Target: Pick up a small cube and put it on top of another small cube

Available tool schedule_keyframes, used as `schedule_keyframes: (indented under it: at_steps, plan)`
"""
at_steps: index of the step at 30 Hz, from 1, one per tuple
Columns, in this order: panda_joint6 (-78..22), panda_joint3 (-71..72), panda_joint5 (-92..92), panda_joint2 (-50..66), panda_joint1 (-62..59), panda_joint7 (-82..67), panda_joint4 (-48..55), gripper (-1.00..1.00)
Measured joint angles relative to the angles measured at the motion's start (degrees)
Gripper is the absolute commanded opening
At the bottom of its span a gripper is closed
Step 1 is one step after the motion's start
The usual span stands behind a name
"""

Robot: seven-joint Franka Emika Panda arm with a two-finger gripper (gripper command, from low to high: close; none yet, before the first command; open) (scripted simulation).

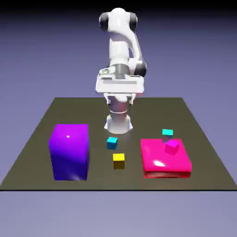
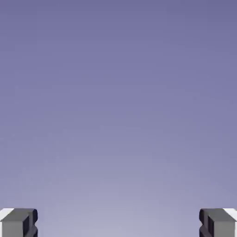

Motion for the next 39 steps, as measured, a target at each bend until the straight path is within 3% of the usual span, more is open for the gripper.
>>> schedule_keyframes:
  at_steps: [18,25,26,28,34,39]
  plan:
    - [-44.3,-7.7,1.9,33.6,-4.9,3.6,-0.7,0.00]
    - [-30.9,-4.8,3.5,44.6,-6.5,0.9,-3.6,0.00]
    - [-29.3,-4.5,4.0,45.9,-6.6,0.6,-3.8,-1.00]
    - [-29.3,-4.5,4.0,45.9,-6.6,0.6,-3.8,-1.00]
    - [-43.3,-6.3,1.0,34.1,-5.8,4.1,-1.0,-1.00]
    - [-43.6,3.9,11.4,32.7,-8.2,16.0,2.9,-1.00]
